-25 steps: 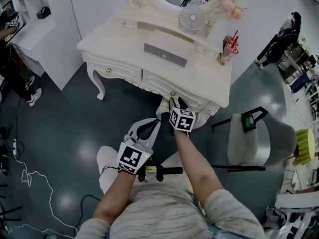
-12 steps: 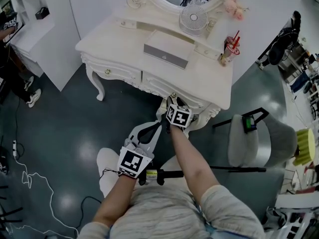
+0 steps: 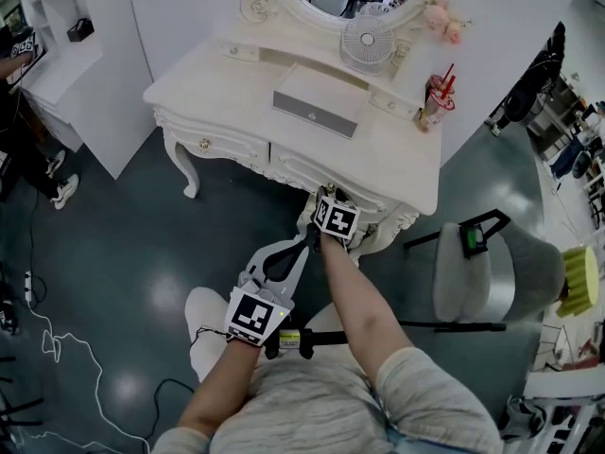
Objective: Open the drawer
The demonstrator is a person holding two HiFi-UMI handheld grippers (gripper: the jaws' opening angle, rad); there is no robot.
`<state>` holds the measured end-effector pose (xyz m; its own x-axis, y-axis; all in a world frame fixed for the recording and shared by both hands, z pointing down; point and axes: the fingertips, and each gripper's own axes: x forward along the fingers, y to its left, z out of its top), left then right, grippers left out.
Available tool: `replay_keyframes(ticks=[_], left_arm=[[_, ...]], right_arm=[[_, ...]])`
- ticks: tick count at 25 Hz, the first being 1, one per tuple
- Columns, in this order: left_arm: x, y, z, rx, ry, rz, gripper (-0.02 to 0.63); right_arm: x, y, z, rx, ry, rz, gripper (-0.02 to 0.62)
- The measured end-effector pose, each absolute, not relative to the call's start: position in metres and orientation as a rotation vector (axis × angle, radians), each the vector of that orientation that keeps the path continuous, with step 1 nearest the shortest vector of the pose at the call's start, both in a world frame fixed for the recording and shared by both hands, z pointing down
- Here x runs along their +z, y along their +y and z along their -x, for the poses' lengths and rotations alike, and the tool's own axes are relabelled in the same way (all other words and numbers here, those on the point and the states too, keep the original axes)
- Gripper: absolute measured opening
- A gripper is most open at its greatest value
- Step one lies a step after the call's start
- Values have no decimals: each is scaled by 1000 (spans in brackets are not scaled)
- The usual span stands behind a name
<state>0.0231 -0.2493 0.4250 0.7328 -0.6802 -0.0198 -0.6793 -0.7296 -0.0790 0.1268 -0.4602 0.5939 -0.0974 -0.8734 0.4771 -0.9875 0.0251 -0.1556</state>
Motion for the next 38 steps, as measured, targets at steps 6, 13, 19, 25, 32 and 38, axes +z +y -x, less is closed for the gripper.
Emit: replay_keyframes(ticks=[6, 13, 19, 25, 32, 38], left_arm=[[425, -248, -23, -19, 1109, 2851, 15], [424, -248, -24, -13, 1106, 2848, 15], [424, -250, -23, -17, 1105, 2845, 15], [423, -251, -23, -17, 1107, 2839, 15], [422, -250, -21, -16, 1118, 2827, 15], [422, -252, -18, -24, 1147, 2819, 15]], right_arm=[[601, -465, -128, 665, -2012, -1915, 149], [601, -468, -130, 654, -1988, -1905, 115], [602, -461, -126, 660, -2000, -1878, 114], [602, -440, -117, 672, -2024, -1859, 112], [601, -414, -105, 697, -2055, -1846, 112], [600, -386, -92, 697, -2089, -1818, 112]])
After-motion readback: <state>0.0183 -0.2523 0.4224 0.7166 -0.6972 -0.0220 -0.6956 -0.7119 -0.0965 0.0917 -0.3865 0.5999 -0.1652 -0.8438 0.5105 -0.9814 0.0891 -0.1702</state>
